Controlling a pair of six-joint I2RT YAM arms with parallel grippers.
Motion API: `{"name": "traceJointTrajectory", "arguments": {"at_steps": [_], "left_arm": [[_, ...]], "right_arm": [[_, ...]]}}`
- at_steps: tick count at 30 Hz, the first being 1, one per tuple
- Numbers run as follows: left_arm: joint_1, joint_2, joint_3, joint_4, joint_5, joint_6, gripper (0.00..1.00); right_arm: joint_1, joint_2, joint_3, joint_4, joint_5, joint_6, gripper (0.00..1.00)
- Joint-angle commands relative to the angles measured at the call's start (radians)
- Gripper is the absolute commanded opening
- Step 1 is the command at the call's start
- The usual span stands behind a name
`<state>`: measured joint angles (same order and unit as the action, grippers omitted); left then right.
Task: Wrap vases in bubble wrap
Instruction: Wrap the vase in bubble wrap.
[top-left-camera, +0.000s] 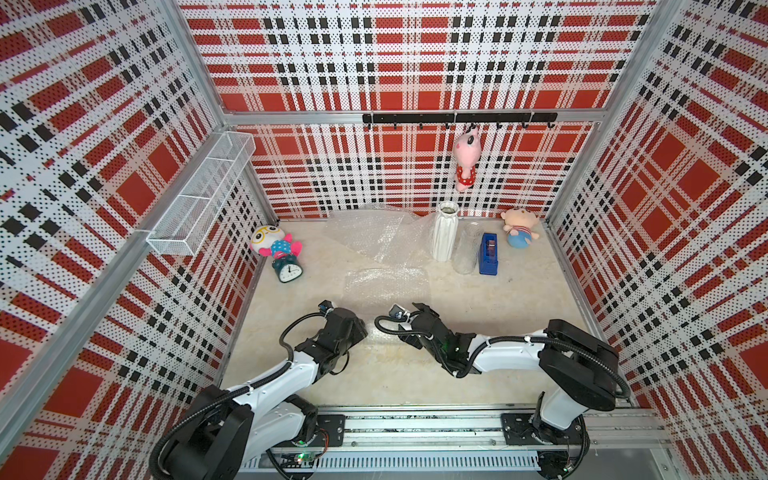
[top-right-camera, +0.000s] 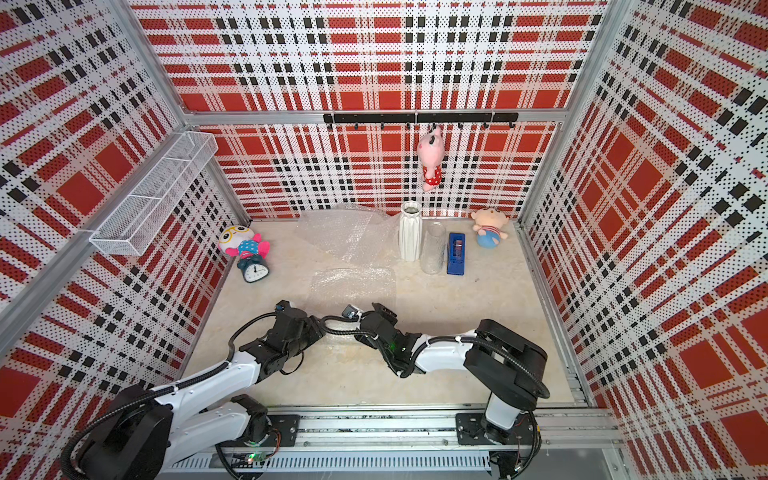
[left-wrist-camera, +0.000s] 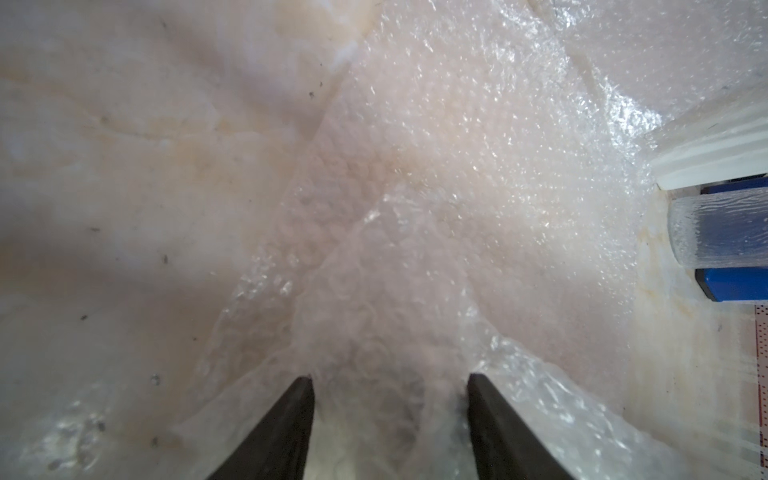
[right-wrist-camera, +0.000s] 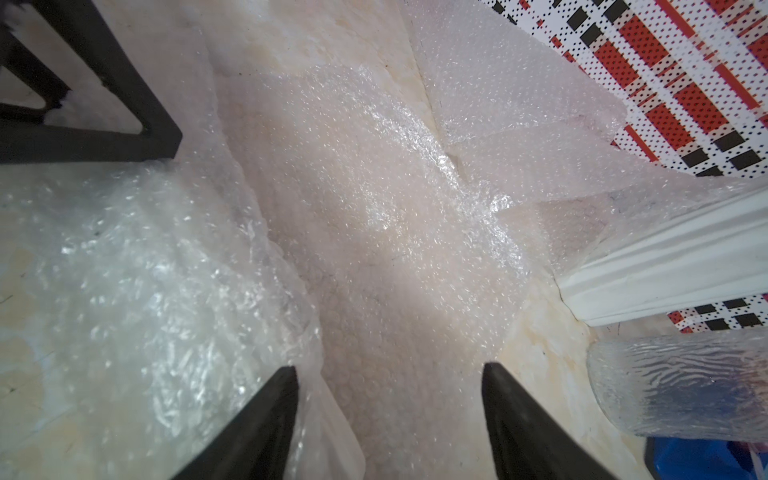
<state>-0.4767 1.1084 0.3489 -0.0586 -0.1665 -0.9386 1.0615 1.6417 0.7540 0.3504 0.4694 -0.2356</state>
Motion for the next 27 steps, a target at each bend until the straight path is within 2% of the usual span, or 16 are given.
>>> {"name": "traceJointTrajectory", "arguments": {"at_steps": [1, 4, 6, 8, 13, 14, 16, 21, 27], "left_arm": [[0.006, 0.022, 0.007, -0.034, -0.001, 0.027, 0.62], [0.007, 0.028, 0.004, -0.026, 0.002, 0.029, 0.62], [0.007, 0.033, 0.004, -0.02, 0.001, 0.029, 0.62], [0.007, 0.033, 0.002, -0.017, 0.003, 0.03, 0.62], [0.014, 0.033, 0.001, -0.014, 0.005, 0.038, 0.62], [0.016, 0.033, -0.001, -0.013, 0.004, 0.04, 0.62], [0.018, 0.03, -0.005, -0.001, 0.009, 0.04, 0.62], [0.02, 0.031, -0.008, 0.005, 0.01, 0.04, 0.62], [0.027, 0.034, -0.009, 0.008, 0.014, 0.044, 0.62]], "right_arm": [[-0.008, -0.095, -0.01, -0.021, -0.034, -0.067, 0.78], [-0.008, -0.176, -0.036, -0.015, -0.091, -0.116, 0.81], [-0.008, -0.238, -0.076, 0.015, -0.176, -0.154, 0.88], [-0.008, -0.28, -0.111, 0.026, -0.285, -0.192, 0.89], [-0.007, -0.264, -0.152, 0.016, -0.415, -0.313, 0.91], [-0.007, -0.26, -0.17, 0.032, -0.441, -0.358, 0.96], [-0.006, -0.251, -0.186, 0.065, -0.457, -0.404, 0.96], [-0.005, -0.166, -0.122, -0.012, -0.47, -0.458, 0.95], [-0.005, -0.075, -0.083, -0.026, -0.458, -0.466, 0.88]]}}
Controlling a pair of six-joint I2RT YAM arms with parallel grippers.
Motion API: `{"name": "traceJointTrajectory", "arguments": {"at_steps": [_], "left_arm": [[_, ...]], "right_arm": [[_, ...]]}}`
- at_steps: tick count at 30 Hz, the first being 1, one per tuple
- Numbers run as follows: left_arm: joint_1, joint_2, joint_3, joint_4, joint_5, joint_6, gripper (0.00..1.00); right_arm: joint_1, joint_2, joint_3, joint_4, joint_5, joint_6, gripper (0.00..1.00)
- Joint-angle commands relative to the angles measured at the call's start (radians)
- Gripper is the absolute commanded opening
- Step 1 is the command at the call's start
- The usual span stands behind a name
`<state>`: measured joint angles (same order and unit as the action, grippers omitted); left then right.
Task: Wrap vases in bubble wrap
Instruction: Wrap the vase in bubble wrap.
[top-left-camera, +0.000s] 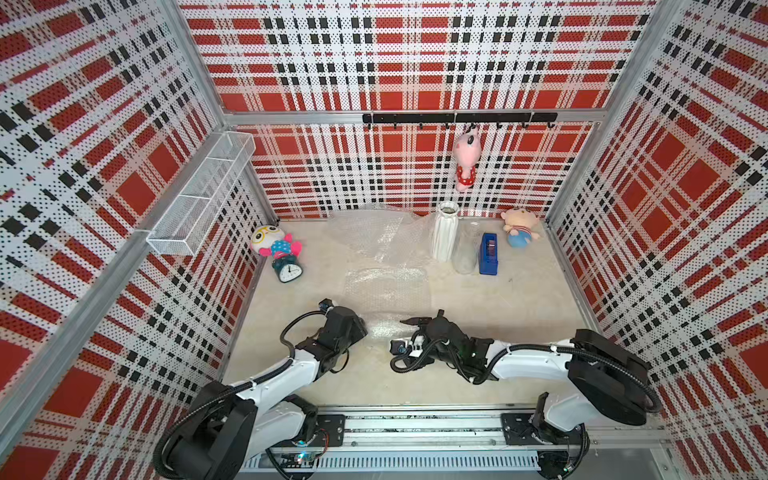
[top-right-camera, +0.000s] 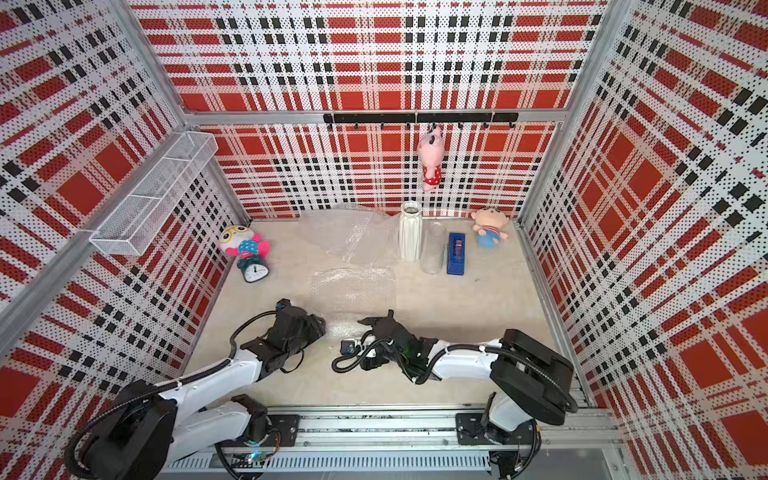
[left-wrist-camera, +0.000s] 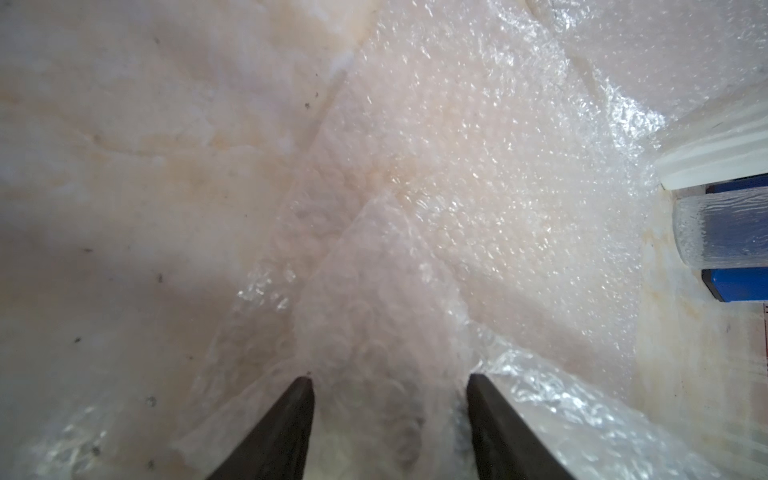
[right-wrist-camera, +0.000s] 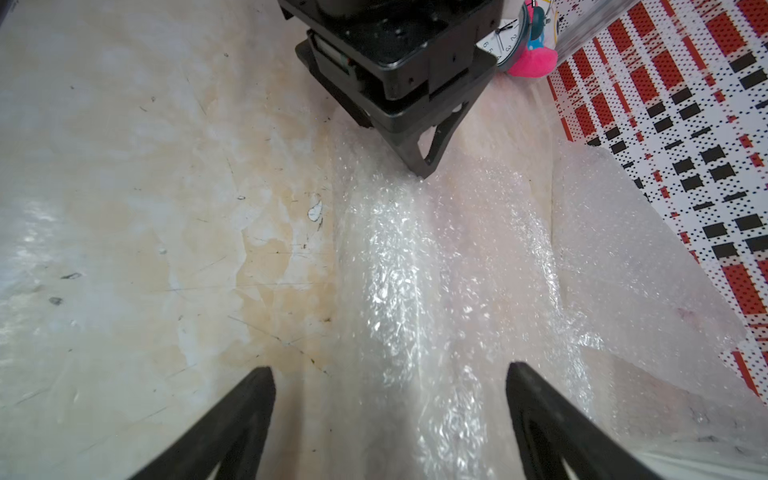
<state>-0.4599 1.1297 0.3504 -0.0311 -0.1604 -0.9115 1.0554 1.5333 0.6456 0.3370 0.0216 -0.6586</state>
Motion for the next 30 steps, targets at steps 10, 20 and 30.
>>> {"name": "traceJointTrajectory", "arguments": {"at_steps": [10, 20, 30], "left_arm": [[0.024, 0.029, -0.01, -0.007, 0.014, 0.026, 0.62], [0.051, 0.058, 0.02, 0.009, 0.022, 0.052, 0.63], [0.133, 0.116, 0.077, 0.02, 0.051, 0.113, 0.65]], "right_arm": [[-0.029, 0.13, 0.063, -0.034, 0.004, -0.043, 0.79], [-0.066, 0.213, 0.092, -0.048, 0.014, -0.045, 0.75], [-0.083, 0.264, 0.123, -0.085, 0.017, -0.045, 0.76]]}}
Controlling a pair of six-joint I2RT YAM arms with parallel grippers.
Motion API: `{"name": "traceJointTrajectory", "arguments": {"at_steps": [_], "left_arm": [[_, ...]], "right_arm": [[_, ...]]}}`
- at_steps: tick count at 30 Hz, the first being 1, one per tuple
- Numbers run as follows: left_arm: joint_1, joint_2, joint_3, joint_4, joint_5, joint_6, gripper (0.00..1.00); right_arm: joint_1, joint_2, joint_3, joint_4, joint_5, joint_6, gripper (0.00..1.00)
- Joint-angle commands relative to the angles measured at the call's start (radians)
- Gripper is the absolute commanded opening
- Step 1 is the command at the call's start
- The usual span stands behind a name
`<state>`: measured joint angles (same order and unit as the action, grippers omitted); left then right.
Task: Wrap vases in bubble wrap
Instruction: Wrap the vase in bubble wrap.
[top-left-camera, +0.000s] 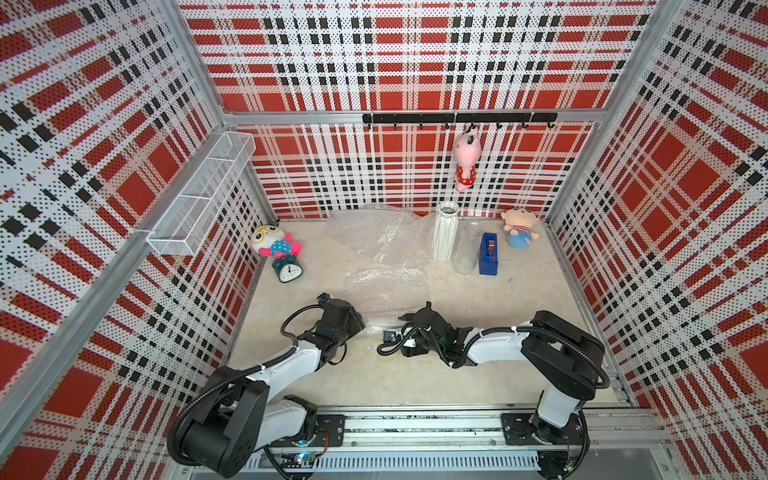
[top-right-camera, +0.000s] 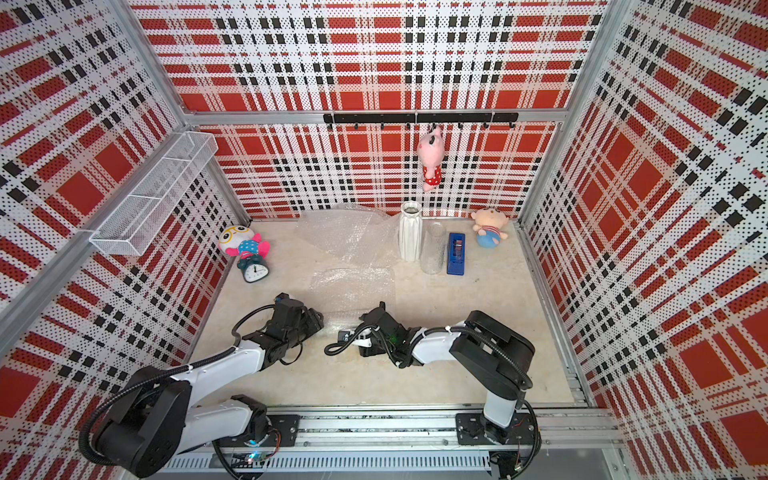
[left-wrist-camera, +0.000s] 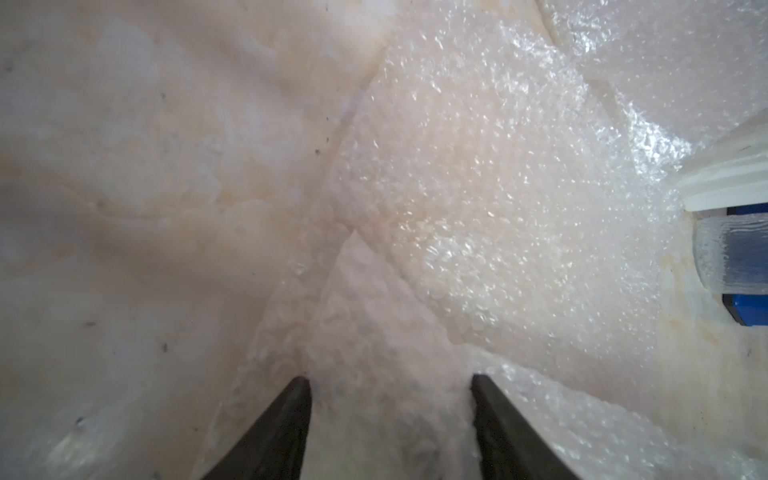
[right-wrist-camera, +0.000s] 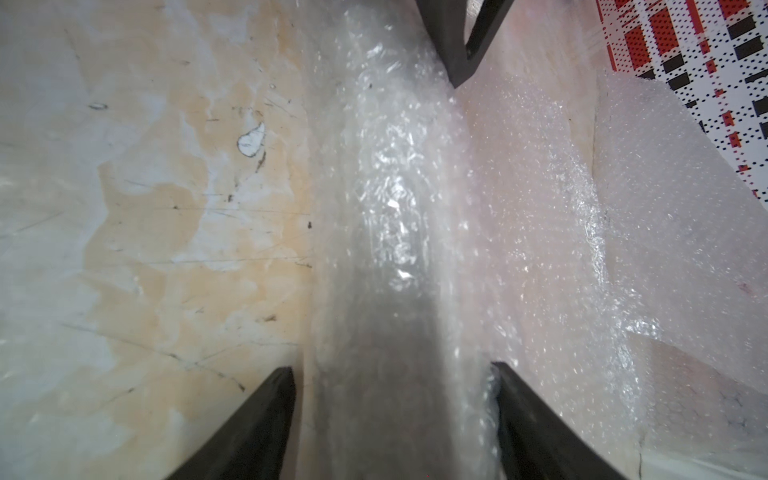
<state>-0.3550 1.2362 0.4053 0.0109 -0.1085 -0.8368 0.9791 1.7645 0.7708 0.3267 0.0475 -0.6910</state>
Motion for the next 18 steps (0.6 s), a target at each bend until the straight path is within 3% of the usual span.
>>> {"name": "traceJointTrajectory", "arguments": {"at_steps": [1, 7, 12, 18], "left_arm": [[0.035, 0.007, 0.028, -0.026, 0.002, 0.041, 0.65], [0.059, -0.074, 0.066, -0.102, -0.02, 0.049, 0.68], [0.056, -0.22, 0.064, -0.197, -0.053, 0.025, 0.71], [0.006, -0.369, 0.014, -0.247, -0.065, -0.034, 0.72]], "right_arm": [[-0.007, 0.035, -0.001, -0.074, -0.008, -0.013, 0.75], [-0.014, 0.039, 0.03, -0.116, -0.044, 0.016, 0.59], [-0.013, 0.021, 0.033, -0.126, -0.082, 0.075, 0.57], [-0.007, 0.007, 0.087, -0.212, -0.137, 0.268, 0.56]]}}
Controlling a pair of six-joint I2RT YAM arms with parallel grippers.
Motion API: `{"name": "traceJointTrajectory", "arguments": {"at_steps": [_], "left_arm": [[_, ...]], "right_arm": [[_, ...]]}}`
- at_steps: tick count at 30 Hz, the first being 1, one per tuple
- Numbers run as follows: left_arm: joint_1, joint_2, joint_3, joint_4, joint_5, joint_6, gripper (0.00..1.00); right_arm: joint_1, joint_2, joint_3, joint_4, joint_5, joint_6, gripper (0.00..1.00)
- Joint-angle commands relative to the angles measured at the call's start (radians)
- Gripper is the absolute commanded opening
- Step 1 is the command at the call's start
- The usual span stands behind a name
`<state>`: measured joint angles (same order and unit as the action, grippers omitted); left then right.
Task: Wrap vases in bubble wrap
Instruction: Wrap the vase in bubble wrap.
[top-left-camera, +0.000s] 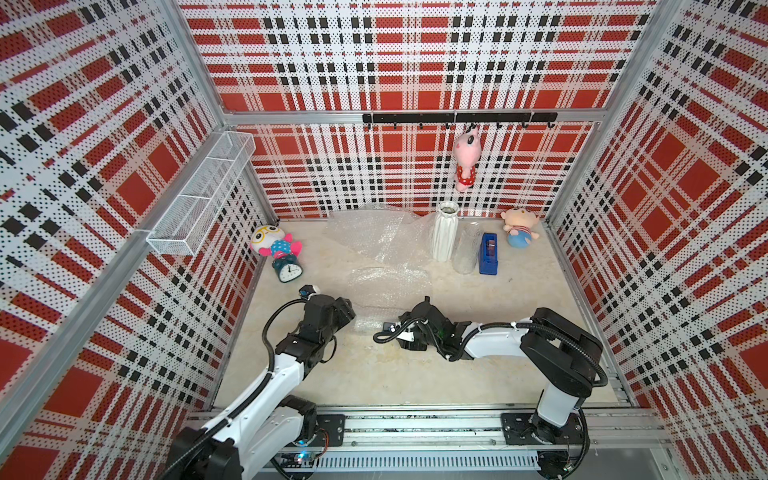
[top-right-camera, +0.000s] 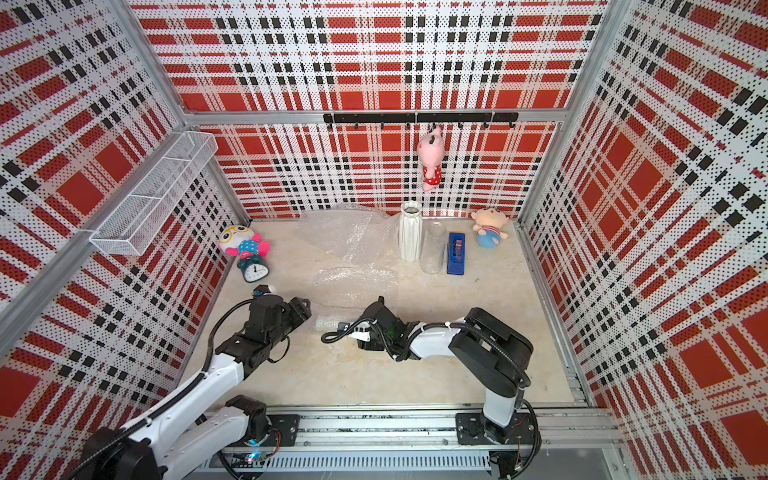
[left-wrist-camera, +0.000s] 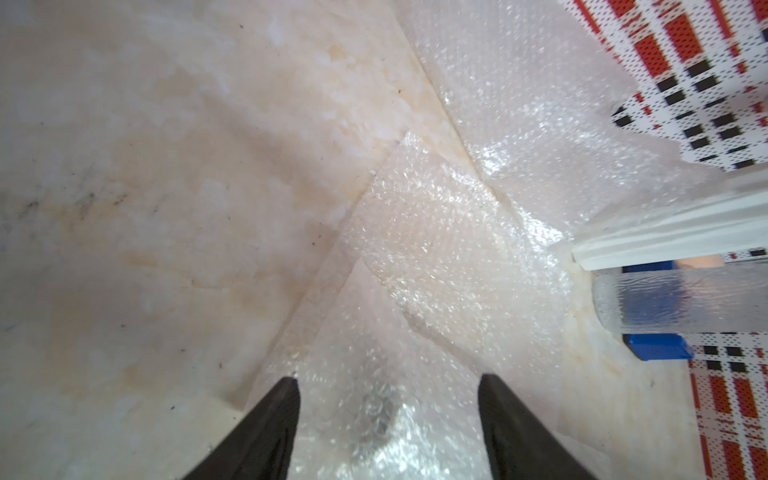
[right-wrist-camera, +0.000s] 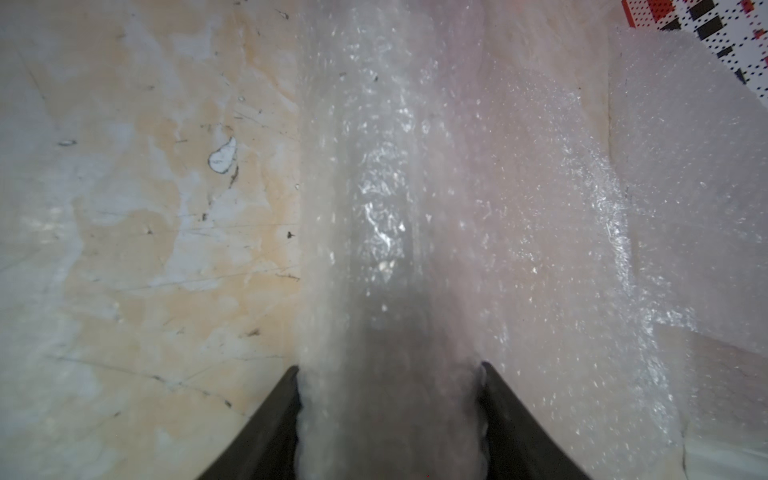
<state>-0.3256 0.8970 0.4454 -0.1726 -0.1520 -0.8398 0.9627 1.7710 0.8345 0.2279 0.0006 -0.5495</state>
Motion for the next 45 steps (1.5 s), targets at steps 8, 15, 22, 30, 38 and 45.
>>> {"name": "traceJointTrajectory", "arguments": {"at_steps": [8, 15, 22, 30, 38, 45], "left_arm": [[-0.082, 0.065, -0.035, -0.012, -0.036, -0.035, 0.73], [-0.082, 0.154, -0.021, 0.022, -0.054, -0.025, 0.76], [-0.084, 0.218, -0.02, 0.049, -0.051, -0.003, 0.8], [-0.087, 0.362, -0.006, 0.072, -0.056, 0.02, 0.79], [-0.098, 0.429, 0.007, 0.09, -0.053, 0.019, 0.72], [-0.105, 0.44, 0.004, 0.096, -0.052, 0.012, 0.71]], "right_arm": [[0.016, 0.021, 0.061, -0.173, -0.193, 0.364, 0.53], [0.011, 0.047, 0.067, -0.142, -0.286, 0.51, 0.52], [-0.025, 0.074, 0.087, -0.145, -0.341, 0.565, 0.51], [-0.05, 0.099, 0.101, -0.165, -0.324, 0.547, 0.54], [-0.051, 0.08, 0.097, -0.157, -0.234, 0.514, 0.67], [-0.047, 0.053, 0.099, -0.157, -0.159, 0.487, 0.85]]}}
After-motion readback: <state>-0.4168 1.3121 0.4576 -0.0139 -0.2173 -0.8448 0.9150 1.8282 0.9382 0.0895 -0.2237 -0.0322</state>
